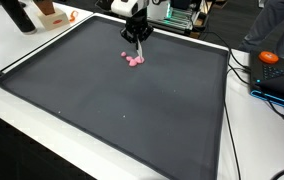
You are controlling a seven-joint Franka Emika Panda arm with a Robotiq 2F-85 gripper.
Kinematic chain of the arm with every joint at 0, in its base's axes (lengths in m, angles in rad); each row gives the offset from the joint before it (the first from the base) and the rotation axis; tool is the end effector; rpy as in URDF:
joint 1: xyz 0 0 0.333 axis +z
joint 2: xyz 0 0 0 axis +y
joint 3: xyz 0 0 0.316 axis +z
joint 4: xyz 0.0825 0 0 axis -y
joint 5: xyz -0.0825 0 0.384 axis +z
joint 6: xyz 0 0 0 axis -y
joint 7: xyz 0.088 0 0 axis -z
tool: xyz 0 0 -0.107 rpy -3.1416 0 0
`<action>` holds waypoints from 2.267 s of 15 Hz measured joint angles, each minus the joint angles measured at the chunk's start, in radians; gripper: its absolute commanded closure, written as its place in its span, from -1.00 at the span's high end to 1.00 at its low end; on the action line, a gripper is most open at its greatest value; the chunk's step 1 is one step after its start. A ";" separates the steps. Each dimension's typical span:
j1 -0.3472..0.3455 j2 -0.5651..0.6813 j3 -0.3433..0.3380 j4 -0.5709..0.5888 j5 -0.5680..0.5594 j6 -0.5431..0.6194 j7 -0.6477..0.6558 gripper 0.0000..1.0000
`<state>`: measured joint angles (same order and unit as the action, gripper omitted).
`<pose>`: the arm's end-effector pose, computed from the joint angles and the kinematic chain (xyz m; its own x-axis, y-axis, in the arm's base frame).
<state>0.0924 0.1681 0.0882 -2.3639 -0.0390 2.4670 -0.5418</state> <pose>0.4943 0.0909 0.2510 0.7279 0.6831 -0.0589 0.6829 -0.7300 -0.0266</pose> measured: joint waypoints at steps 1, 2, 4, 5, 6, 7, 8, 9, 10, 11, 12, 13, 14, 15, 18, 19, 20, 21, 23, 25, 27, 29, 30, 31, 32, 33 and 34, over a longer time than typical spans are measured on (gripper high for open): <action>-0.004 0.008 0.000 0.000 -0.008 0.007 -0.004 -0.98; -0.007 0.015 0.000 0.000 -0.011 0.014 -0.012 -0.98; -0.014 0.027 0.002 0.000 -0.012 0.028 -0.030 -0.98; -0.016 0.032 0.002 0.000 -0.012 0.036 -0.040 -0.98; -0.017 0.036 0.004 0.000 -0.012 0.045 -0.052 -0.98; -0.019 0.039 0.006 0.000 -0.012 0.052 -0.062 -0.98; -0.020 0.041 0.009 0.000 -0.012 0.060 -0.073 -0.98; -0.022 0.044 0.013 0.000 -0.012 0.069 -0.081 -0.98; -0.023 0.047 0.017 0.000 -0.012 0.081 -0.090 -0.98; -0.023 0.051 0.021 0.000 -0.011 0.094 -0.096 -0.98; -0.024 0.054 0.026 0.000 -0.011 0.107 -0.101 -0.98; -0.026 0.058 0.032 0.000 -0.010 0.118 -0.107 -0.98; -0.027 0.060 0.036 0.000 -0.010 0.128 -0.110 -0.98; -0.028 0.061 0.040 0.000 -0.010 0.133 -0.113 -0.98; -0.030 0.063 0.050 0.001 -0.010 0.145 -0.115 -0.98; -0.030 0.064 0.054 0.002 -0.010 0.148 -0.115 -0.98; -0.030 0.065 0.058 0.004 -0.010 0.151 -0.115 -0.98; -0.030 0.067 0.062 0.006 -0.010 0.154 -0.115 -0.98; -0.029 0.072 0.070 0.012 -0.010 0.157 -0.115 -0.98; -0.028 0.077 0.074 0.019 -0.011 0.157 -0.114 -0.98; -0.028 0.081 0.074 0.026 -0.015 0.154 -0.108 -0.98; -0.030 0.084 0.072 0.032 -0.015 0.146 -0.107 -0.98; -0.034 0.084 0.072 0.032 -0.013 0.144 -0.107 -0.98; -0.038 0.084 0.072 0.032 -0.012 0.143 -0.110 -0.98; -0.044 0.084 0.072 0.031 -0.011 0.140 -0.113 -0.98; -0.051 0.082 0.072 0.029 -0.009 0.135 -0.117 -0.98; -0.058 0.080 0.072 0.026 -0.007 0.130 -0.125 -0.98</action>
<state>0.0349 0.2483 0.1605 -2.3375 -0.0464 2.5966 -0.6672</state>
